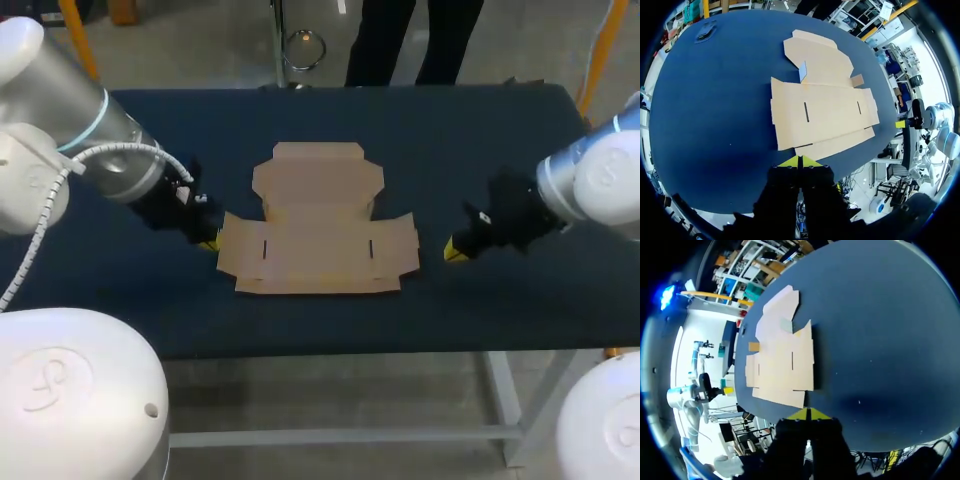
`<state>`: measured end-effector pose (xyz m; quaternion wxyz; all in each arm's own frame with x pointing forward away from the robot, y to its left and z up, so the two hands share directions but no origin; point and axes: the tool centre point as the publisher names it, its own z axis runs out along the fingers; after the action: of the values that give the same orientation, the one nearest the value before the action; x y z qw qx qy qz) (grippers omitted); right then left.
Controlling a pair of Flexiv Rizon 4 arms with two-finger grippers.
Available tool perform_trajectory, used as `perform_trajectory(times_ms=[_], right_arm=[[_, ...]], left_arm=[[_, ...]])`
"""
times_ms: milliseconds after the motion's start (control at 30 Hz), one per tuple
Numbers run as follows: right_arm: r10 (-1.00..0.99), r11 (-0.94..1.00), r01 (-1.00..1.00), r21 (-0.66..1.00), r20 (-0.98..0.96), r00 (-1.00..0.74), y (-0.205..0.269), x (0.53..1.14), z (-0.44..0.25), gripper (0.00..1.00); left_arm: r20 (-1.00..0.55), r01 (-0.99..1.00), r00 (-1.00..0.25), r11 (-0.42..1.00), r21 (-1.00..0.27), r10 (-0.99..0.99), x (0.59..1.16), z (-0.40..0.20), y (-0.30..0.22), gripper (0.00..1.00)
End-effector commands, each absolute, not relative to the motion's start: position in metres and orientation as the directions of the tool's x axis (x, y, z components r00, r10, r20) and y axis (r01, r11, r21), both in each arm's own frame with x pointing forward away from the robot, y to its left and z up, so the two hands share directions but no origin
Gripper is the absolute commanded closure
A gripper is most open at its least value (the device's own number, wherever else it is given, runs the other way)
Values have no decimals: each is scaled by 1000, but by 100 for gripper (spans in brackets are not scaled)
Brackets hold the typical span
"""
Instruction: Assemble the packaging by folding the flat box into shape, placing the metal phone stand inside, and closing the box properly
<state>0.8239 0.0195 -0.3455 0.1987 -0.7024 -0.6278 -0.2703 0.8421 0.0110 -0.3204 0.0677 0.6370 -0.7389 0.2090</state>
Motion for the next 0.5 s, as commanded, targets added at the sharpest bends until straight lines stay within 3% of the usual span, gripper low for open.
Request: perform_trajectory(times_ms=[33,500], right_arm=[[772,-142,987,70,632,66,18,812,-351,100],[759,-177,983,44,642,108,25,790,-370,100]], left_arm=[[375,-964,-171,76,-254,-911,826,-323,15,100],[457,-975,-147,51,-215,-877,809,-349,23,100]])
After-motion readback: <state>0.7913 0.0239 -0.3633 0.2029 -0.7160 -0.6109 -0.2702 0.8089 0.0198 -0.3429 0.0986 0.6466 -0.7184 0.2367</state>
